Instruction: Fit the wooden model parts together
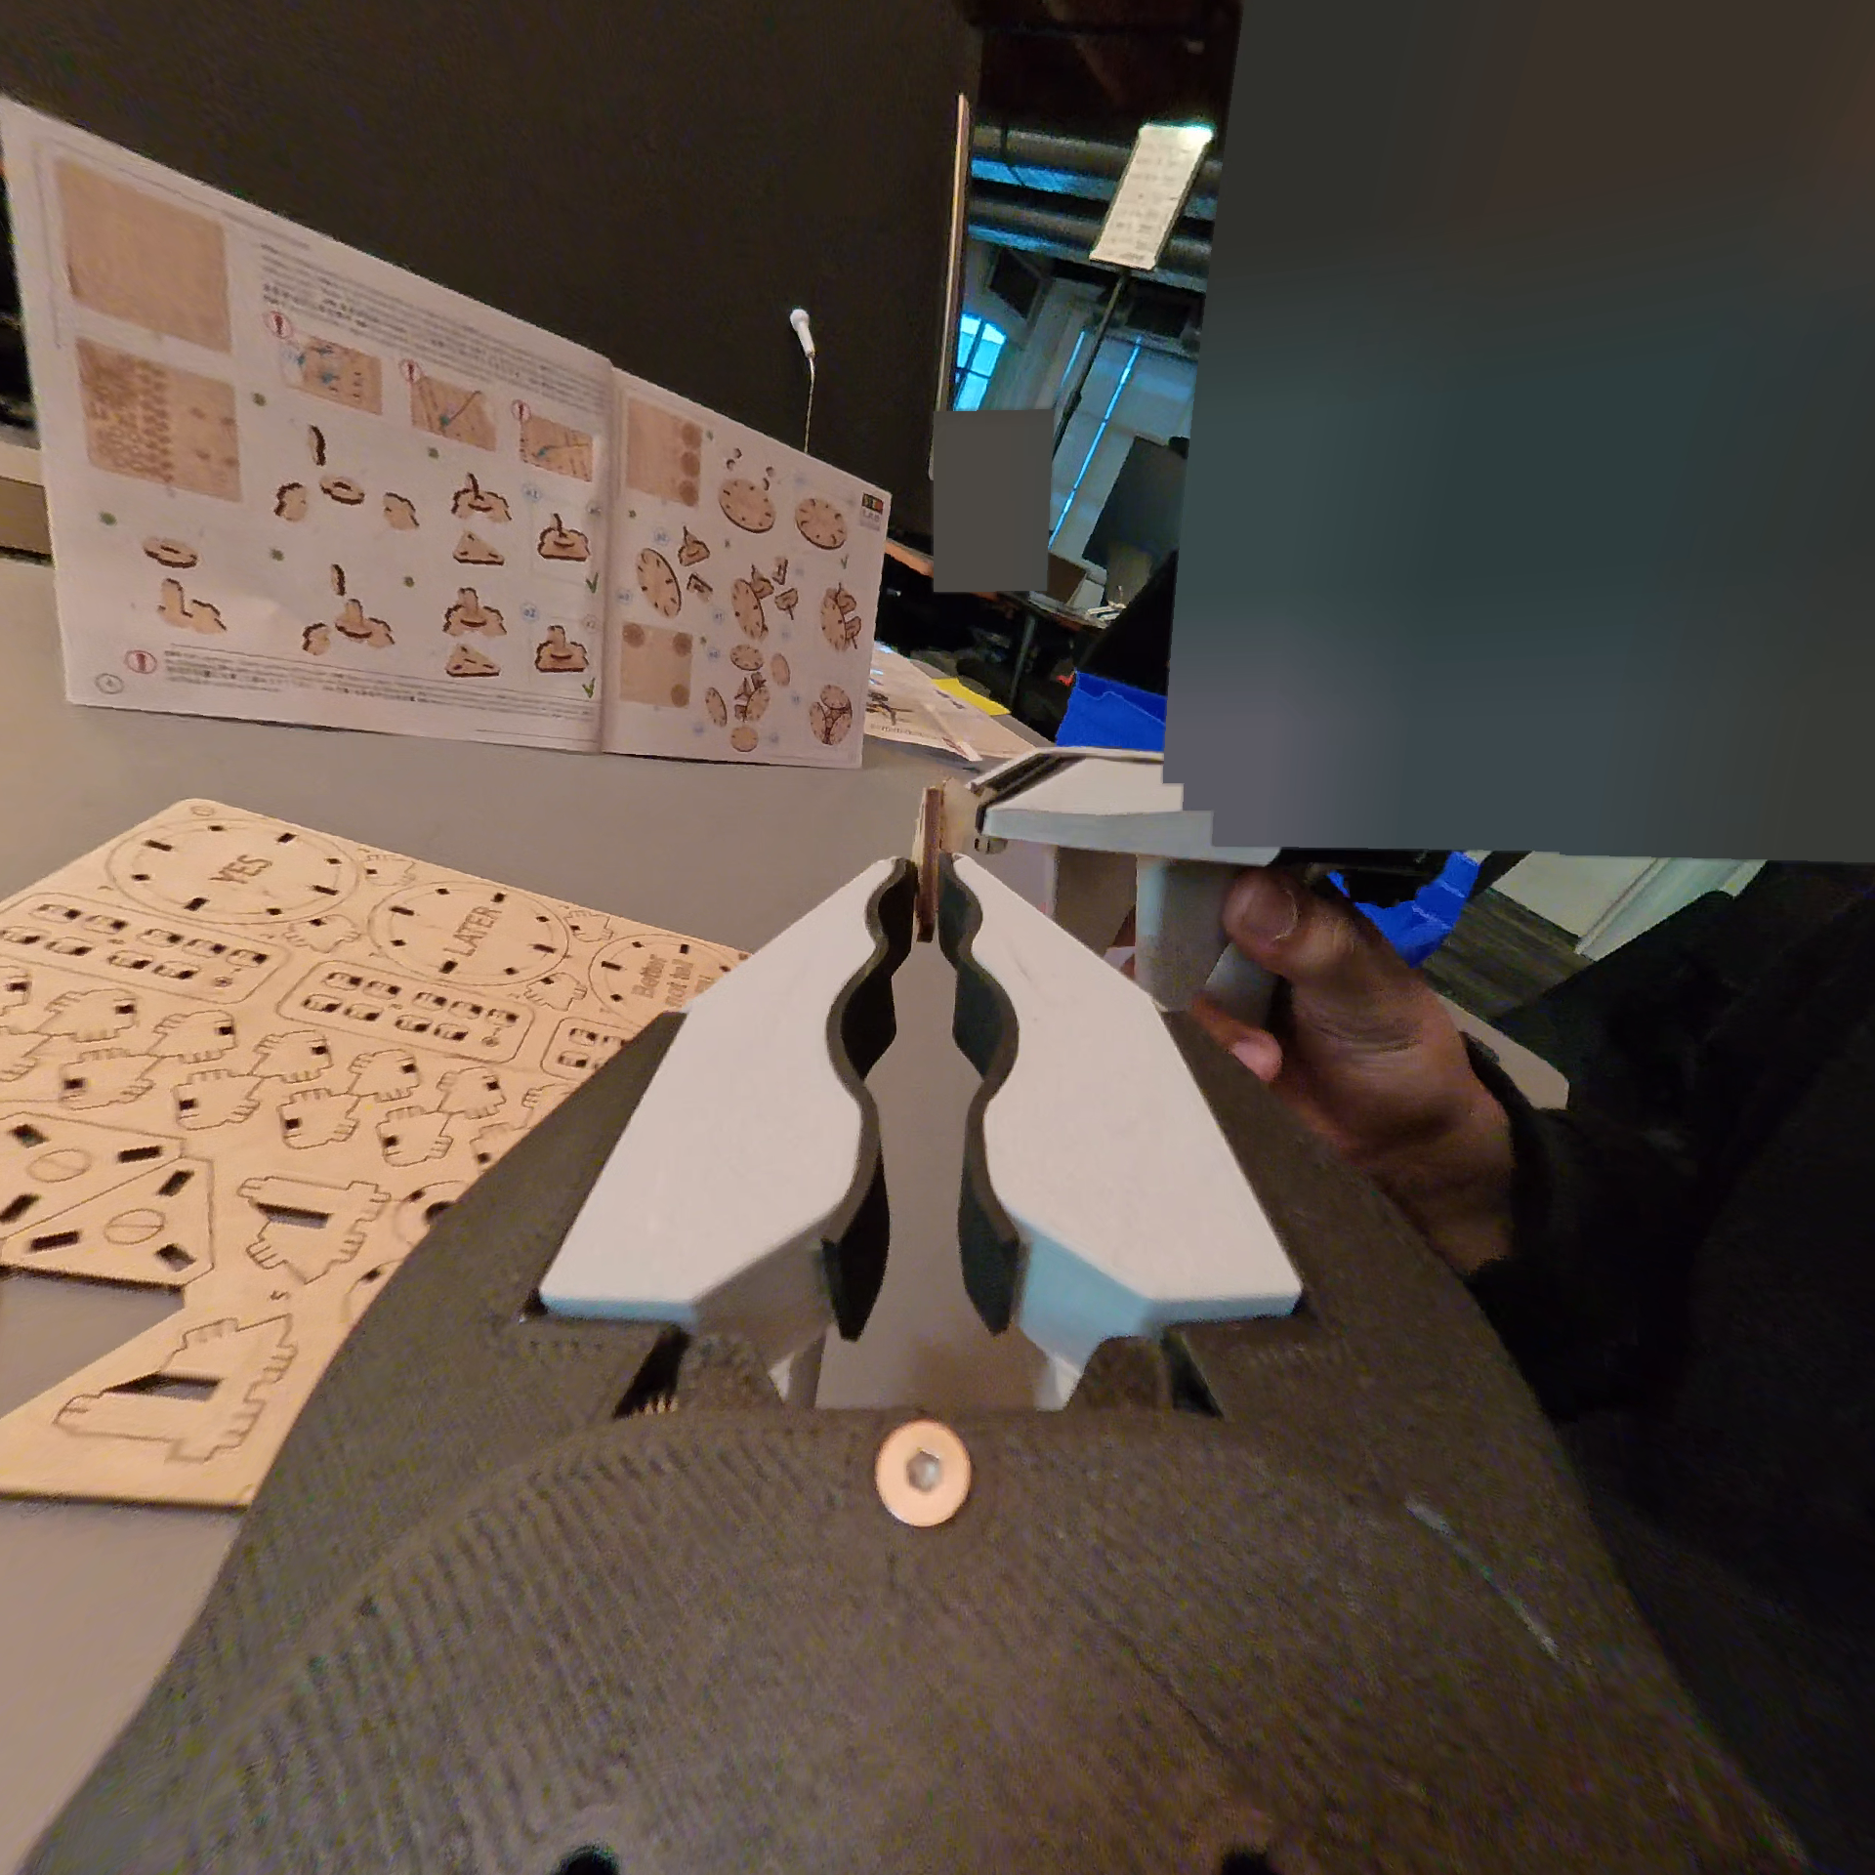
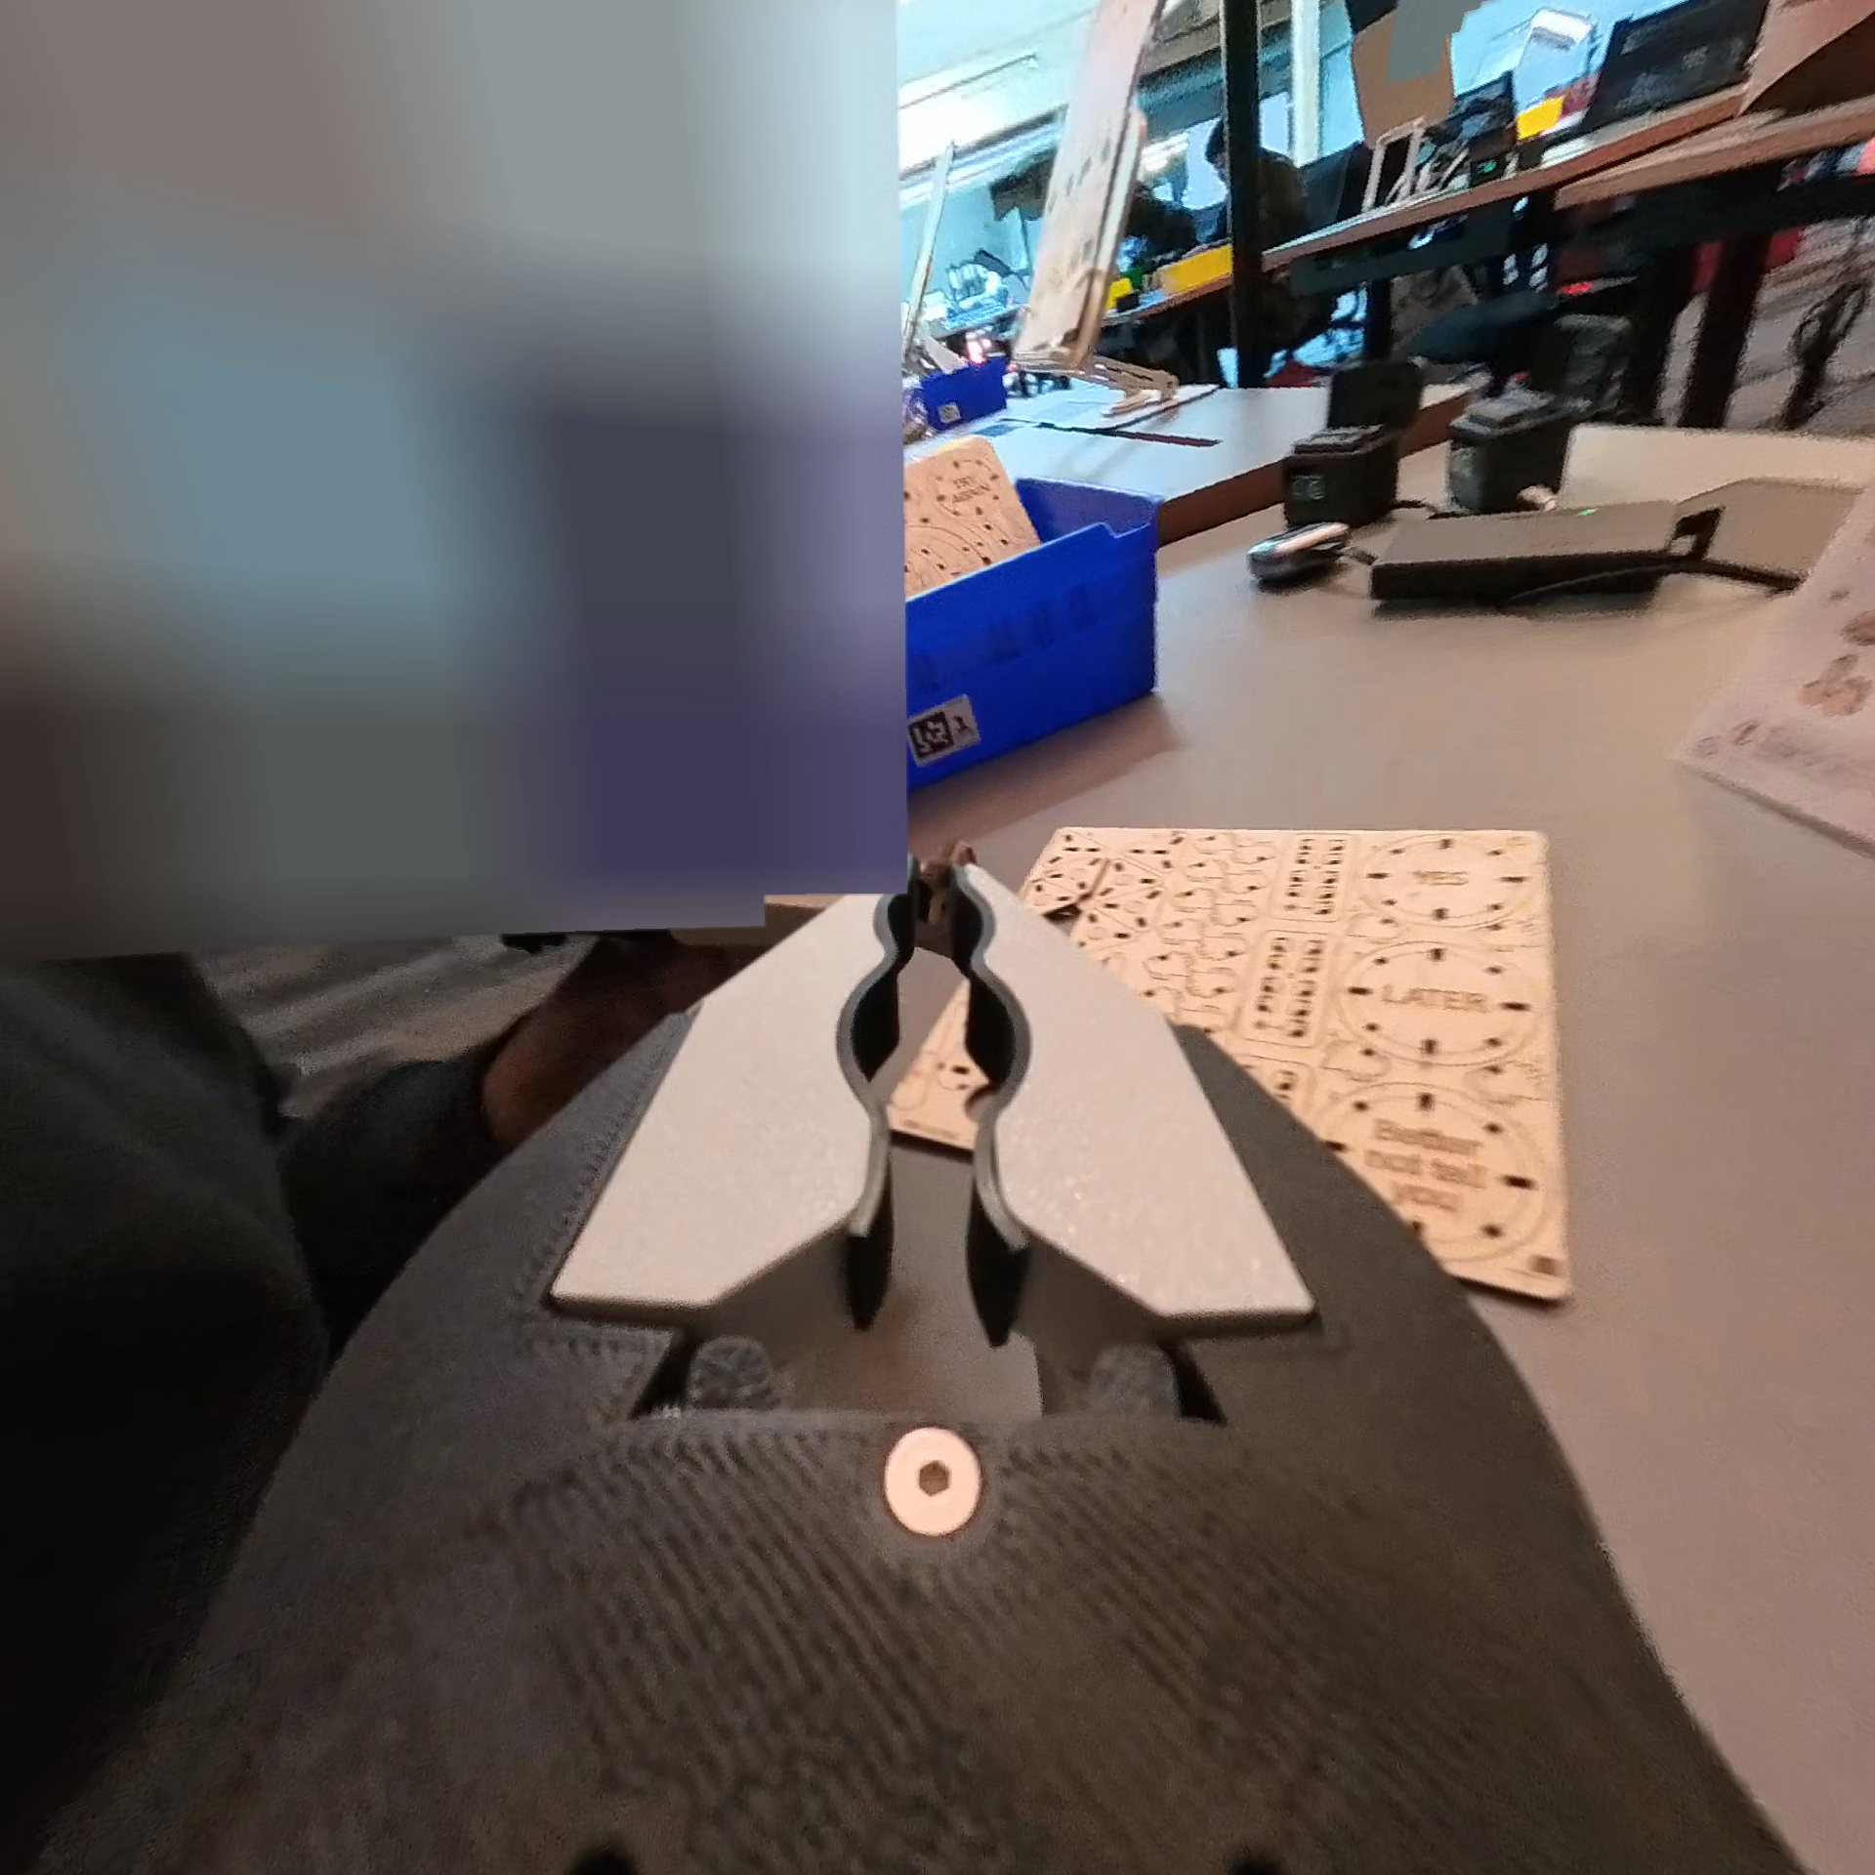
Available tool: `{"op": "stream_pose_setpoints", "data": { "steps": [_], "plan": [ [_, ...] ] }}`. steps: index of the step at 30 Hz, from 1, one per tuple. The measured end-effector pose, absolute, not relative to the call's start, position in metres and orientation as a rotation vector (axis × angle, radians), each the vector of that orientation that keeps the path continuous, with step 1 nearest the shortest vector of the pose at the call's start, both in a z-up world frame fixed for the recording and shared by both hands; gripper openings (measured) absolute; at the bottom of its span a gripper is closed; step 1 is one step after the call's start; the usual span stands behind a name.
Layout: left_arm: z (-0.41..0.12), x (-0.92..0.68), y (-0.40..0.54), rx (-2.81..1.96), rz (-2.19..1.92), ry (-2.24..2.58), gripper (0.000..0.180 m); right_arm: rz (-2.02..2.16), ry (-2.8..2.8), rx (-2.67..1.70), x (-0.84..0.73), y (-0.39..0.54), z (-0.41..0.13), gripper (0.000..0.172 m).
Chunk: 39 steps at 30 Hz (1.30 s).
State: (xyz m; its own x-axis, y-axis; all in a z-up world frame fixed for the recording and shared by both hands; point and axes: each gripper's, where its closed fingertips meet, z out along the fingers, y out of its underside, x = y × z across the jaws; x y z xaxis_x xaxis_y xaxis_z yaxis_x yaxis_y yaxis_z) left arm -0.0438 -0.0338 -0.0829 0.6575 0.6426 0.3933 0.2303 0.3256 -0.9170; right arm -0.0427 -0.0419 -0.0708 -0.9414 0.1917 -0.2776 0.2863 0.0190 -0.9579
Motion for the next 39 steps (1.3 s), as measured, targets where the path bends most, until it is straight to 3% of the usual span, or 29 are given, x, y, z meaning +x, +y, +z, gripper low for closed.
{"op": "stream_pose_setpoints", "data": {
  "steps": [18, 27, 39],
  "plan": [
    [-0.080, -0.123, 0.126, -1.457, -0.145, -0.719, 0.025, -2.298, 2.125, 1.050, -0.124, 0.119, -0.069, 0.000],
    [-0.103, -0.124, 0.114, -1.464, -0.164, -0.764, 0.028, -2.113, 2.216, 1.079, -0.129, 0.110, -0.105, 0.000],
    [-0.113, -0.128, 0.111, -1.521, -0.112, -0.788, 0.028, -2.084, 2.228, 1.086, -0.130, 0.108, -0.111, 0.000]
  ]
}}
